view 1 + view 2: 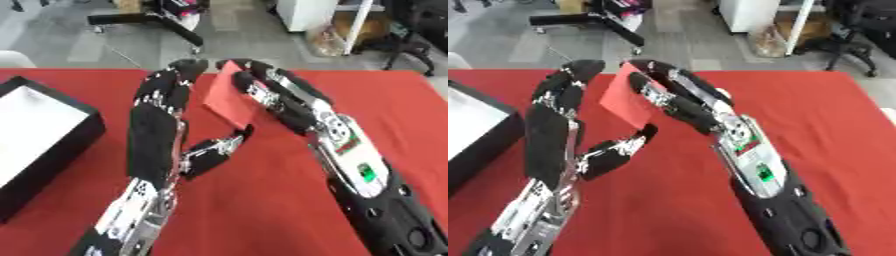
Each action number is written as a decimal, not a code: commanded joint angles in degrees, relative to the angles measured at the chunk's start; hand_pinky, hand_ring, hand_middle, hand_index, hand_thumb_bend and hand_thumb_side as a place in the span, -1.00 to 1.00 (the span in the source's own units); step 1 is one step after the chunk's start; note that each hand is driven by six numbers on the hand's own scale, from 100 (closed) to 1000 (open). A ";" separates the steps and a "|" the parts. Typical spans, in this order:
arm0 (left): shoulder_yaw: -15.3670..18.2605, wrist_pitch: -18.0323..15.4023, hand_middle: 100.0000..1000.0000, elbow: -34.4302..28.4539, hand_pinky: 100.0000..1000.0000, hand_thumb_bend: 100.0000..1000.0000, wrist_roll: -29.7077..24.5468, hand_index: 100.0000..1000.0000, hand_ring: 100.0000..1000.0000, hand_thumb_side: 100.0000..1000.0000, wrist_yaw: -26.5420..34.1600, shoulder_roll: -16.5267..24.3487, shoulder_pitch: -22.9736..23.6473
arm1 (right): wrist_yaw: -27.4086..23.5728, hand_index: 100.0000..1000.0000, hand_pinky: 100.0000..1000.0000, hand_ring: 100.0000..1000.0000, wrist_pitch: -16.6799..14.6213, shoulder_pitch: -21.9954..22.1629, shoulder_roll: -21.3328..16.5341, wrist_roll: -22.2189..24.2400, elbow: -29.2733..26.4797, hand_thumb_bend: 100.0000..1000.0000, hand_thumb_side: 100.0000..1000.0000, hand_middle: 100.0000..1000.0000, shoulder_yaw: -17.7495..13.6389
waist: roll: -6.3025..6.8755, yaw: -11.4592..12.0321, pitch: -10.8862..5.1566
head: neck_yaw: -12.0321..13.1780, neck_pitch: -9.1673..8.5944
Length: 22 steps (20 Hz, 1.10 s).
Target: Pick up the objects with one hand, pass them to the other hand, and then place them into the box on the other side of the table.
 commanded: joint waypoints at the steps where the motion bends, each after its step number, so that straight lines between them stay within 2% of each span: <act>1: -0.12 -1.06 0.27 -0.57 0.36 0.46 0.06 0.55 0.22 -0.51 0.37 -0.70 -1.26 | -0.67 0.68 0.29 -0.35 0.08 -0.96 -0.47 0.46 -1.39 -1.00 0.36 -0.64 -0.09 | 0.12 -0.12 -0.64 | -0.17 -0.47; 4: -0.28 -1.72 0.21 -0.53 0.34 0.32 0.24 0.49 0.17 -0.51 0.49 -0.91 -1.48 | -0.89 0.68 0.29 -0.35 0.27 -0.99 -0.52 0.91 -1.35 -1.00 0.37 -0.64 0.10 | 0.09 -0.17 -0.66 | -0.33 -0.55; 6: -0.35 -2.14 0.15 -0.56 0.32 0.16 0.63 0.44 0.12 -0.50 0.78 -1.04 -1.56 | -1.06 0.69 0.29 -0.34 0.40 -0.98 -0.52 1.29 -1.30 -1.00 0.38 -0.64 0.19 | 0.07 -0.19 -0.66 | -0.36 -0.59; 9: -0.42 -2.75 0.05 -0.57 0.25 -0.16 1.55 0.34 0.02 -0.48 1.50 -1.14 -1.64 | -1.55 0.69 0.30 -0.34 0.52 -0.97 -0.50 1.83 -1.35 -1.00 0.39 -0.64 0.20 | 0.04 -0.22 -0.64 | -0.30 -0.60; 14: -0.48 -3.59 -0.15 -0.03 0.04 -0.85 2.80 0.12 -0.17 -0.43 3.14 -1.33 -1.66 | -2.48 0.69 0.31 -0.32 0.38 -0.82 -0.41 3.09 -1.50 -1.00 0.44 -0.59 0.23 | -0.02 -0.23 -0.64 | -0.12 -0.53; 16: -0.48 -3.95 -0.18 0.08 0.00 -0.99 3.40 0.08 -0.20 -0.40 3.87 -1.29 -1.61 | -2.73 0.70 0.31 -0.31 0.15 -0.72 -0.39 3.71 -1.53 -1.00 0.49 -0.54 0.16 | -0.04 -0.25 -0.65 | -0.03 -0.49; 21: -0.17 -4.47 -0.19 0.41 -0.02 -1.00 4.37 0.07 -0.22 -0.37 5.00 -1.04 -1.29 | -3.30 0.72 0.34 -0.26 -0.55 -0.62 -0.37 4.93 -1.60 -1.00 0.70 -0.36 0.02 | -0.02 -0.23 -0.68 | 0.02 -0.48; 22: -0.06 -4.48 -0.19 0.48 -0.02 -1.00 4.44 0.07 -0.22 -0.36 5.09 -0.96 -1.19 | -3.49 0.73 0.35 -0.23 -0.80 -0.62 -0.38 5.17 -1.67 -1.00 0.81 -0.26 -0.02 | -0.01 -0.22 -0.68 | 0.03 -0.48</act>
